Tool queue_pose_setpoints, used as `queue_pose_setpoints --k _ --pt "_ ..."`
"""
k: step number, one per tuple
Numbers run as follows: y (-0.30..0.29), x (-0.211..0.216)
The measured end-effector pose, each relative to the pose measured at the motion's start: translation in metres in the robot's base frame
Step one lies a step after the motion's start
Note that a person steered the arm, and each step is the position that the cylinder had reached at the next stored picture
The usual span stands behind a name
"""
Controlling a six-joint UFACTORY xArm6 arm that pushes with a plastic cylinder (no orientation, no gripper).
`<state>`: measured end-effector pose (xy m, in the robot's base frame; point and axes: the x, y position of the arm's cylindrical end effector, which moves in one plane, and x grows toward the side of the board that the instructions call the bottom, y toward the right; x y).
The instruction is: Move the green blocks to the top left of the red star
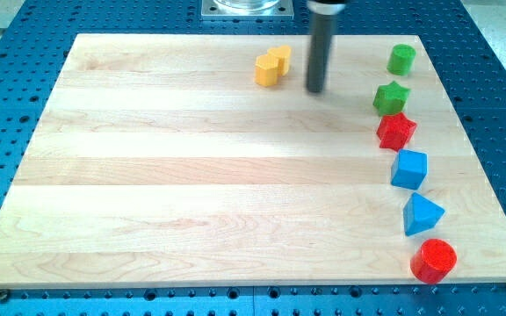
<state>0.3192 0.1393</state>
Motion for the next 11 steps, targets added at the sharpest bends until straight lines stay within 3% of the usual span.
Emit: queue_pose_setpoints --k 2,3,4,5,6,7,8,9,11 --pt "0.161 0.005" --pt "0.142 0.057" --pt "0.094 0.061" --pt "0.032 0.043" --pt "0.072 0.040" --pt "0.157 -0.001" --pt "0.180 -0.047" --pt "0.162 -0.058" --pt "0.052 -0.054"
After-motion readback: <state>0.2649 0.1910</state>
